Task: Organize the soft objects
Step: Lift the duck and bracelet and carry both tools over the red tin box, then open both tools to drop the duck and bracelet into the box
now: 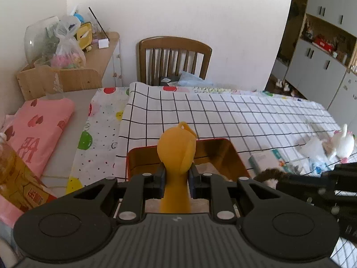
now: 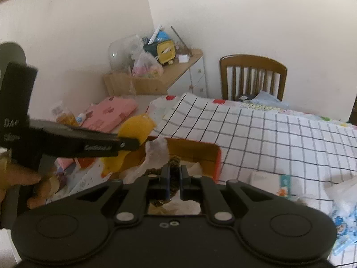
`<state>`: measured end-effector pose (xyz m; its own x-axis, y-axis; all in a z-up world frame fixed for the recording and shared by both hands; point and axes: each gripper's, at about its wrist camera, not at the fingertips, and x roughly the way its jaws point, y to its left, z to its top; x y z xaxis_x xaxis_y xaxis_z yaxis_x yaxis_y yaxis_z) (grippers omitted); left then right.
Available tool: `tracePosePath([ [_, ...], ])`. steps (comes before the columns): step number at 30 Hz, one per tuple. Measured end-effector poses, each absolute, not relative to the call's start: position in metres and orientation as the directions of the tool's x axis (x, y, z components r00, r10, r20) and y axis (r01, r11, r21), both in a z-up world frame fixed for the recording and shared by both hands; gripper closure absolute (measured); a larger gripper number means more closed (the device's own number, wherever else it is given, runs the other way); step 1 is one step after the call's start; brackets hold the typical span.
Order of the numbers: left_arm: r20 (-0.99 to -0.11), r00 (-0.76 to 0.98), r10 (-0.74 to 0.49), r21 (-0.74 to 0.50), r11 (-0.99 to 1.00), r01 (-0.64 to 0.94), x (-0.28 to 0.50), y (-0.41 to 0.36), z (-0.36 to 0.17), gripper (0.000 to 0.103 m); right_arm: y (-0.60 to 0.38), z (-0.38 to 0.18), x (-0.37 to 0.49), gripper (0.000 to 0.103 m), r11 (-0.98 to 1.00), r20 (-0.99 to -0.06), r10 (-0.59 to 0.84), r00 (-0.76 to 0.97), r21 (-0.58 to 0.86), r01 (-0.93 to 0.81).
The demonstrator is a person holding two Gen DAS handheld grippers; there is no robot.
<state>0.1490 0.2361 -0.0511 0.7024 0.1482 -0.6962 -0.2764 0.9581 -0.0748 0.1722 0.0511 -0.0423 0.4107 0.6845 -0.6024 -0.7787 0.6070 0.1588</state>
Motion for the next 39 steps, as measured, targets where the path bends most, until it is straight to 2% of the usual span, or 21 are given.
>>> tracePosePath([
  [8, -0.741, 0.662, 0.112, -0.091, 0.960, -0.264, 0.170, 0.249, -0.078, 0.083, 0.084, -0.071, 0.174, 0.096, 0.568, -0.670, 0.653, 0.353, 0.125, -0.813],
  [25, -0.791, 0.606, 0.085, -0.086, 0.965, -0.248, 0.186, 0.253, -0.115, 0.084, 0.100, -0.110, 0.182, 0.095, 0.559, -0.740, 0.601, 0.302, 0.120, -0.820],
  [39, -0.807, 0.583, 0.097, -0.067, 0.965, -0.253, 0.186, 0.247, -0.119, 0.082, 0.098, -0.109, 0.182, 0.075, 0.545, -0.752, 0.601, 0.273, 0.136, -0.827],
])
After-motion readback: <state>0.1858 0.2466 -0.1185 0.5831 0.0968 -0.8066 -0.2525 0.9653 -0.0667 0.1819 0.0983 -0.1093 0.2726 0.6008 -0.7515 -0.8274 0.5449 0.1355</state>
